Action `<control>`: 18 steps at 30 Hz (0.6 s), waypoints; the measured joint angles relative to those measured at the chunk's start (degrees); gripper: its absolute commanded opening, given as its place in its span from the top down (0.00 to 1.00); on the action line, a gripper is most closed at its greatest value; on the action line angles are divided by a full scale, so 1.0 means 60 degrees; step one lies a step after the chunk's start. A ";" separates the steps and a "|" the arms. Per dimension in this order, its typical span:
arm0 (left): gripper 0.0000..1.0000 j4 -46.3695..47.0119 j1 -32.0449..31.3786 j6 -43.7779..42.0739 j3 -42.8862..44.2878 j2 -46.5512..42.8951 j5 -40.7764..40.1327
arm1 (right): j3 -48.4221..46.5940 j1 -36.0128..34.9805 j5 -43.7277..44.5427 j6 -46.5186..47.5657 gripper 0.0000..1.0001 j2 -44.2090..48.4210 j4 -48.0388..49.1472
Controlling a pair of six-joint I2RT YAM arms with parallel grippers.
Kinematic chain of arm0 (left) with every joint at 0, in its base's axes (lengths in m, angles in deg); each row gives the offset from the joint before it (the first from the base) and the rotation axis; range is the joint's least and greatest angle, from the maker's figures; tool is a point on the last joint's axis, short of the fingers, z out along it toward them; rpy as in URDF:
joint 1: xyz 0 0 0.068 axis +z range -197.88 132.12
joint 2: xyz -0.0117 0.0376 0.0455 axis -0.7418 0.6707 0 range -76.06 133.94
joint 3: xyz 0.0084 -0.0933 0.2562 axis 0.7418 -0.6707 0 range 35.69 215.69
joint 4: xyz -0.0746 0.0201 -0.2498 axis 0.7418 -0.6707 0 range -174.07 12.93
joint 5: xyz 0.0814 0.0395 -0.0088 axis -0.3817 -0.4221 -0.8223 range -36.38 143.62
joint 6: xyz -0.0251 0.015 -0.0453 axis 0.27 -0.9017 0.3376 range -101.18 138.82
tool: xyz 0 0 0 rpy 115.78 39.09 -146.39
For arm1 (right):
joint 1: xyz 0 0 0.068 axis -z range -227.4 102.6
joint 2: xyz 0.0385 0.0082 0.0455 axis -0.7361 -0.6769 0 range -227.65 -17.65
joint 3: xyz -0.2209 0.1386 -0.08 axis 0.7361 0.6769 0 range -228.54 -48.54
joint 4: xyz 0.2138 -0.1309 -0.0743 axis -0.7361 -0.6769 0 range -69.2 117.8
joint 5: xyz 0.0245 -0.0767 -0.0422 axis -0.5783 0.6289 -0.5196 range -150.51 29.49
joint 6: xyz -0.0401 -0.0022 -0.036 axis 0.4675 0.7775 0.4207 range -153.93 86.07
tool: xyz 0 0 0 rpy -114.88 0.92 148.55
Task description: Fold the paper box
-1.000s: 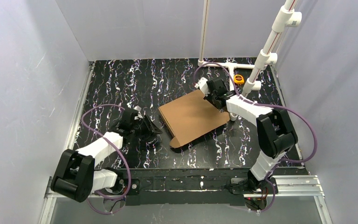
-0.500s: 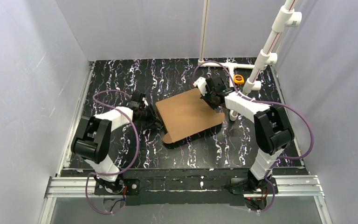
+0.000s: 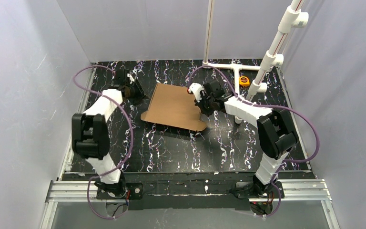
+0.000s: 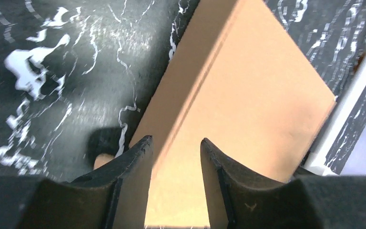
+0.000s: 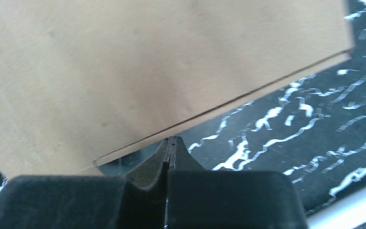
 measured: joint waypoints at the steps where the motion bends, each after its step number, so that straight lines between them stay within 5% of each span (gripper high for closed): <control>1: 0.50 0.0091 0.0091 -0.0084 -0.0291 -0.0517 -0.0051 | 0.0113 -0.0055 -0.0153 0.0051 0.92 0.0004 -0.0029; 4: 0.05 0.0532 0.0342 -0.0240 -0.1694 -0.2681 -0.0138 | 0.0419 -0.0138 -0.0517 0.0317 0.86 0.0098 -0.0178; 5: 0.02 0.0692 0.0437 -0.0251 -0.2193 -0.3384 -0.0124 | 0.0499 -0.0135 -0.0616 0.0393 0.84 0.0175 -0.0229; 11: 0.03 0.2415 0.1049 0.1191 -0.6288 -0.7781 0.0525 | 0.0951 0.0248 -0.1596 0.0954 0.73 0.1286 -0.0506; 18: 0.04 0.5544 0.0856 0.4087 -1.0659 -1.0080 0.2135 | 0.1402 0.0805 -0.2867 0.1319 0.69 0.2313 -0.0390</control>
